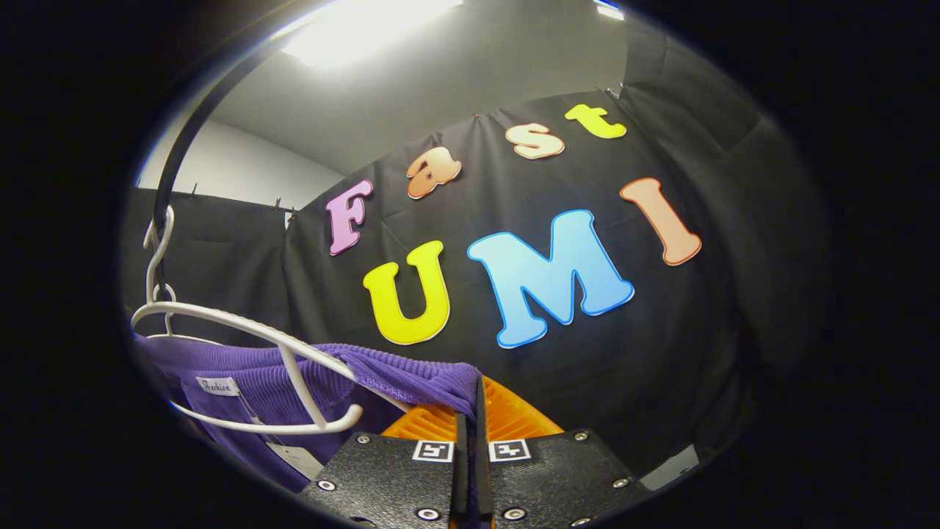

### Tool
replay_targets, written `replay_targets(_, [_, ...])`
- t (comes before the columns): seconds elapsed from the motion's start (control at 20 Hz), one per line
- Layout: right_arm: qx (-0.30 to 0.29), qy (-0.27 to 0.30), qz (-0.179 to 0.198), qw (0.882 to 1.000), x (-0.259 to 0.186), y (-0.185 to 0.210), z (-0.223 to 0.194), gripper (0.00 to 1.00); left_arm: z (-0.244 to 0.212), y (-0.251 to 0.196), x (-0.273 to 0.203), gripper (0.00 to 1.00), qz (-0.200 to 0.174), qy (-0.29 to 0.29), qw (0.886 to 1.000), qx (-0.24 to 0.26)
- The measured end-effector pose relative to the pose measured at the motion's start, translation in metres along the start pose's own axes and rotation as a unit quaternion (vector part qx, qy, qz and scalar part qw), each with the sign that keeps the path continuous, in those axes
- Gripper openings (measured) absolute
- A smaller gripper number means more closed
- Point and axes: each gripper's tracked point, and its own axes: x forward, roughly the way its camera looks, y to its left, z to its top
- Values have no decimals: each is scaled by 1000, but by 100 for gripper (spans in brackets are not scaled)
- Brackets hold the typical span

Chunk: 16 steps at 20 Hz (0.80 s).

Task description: Grasp the clothes on the hanger with both hands and then place them into the laundry hamper below.

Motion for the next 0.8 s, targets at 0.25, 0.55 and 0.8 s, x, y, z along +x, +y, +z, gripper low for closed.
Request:
replay_targets(0.25, [61, 84, -12, 995, -6, -10, -58, 3, -32, 2, -11, 0, 11, 39, 999, 19])
replay_targets(0.55, [35, 122, -13, 992, -31, -15, -99, 3, -66, 11, -39, 0, 30, 69, 997, 2])
replay_targets(0.8, [1, 133, -4, 991, -61, -14, -107, 3, -87, 14, -64, 0, 44, 74, 996, -34])
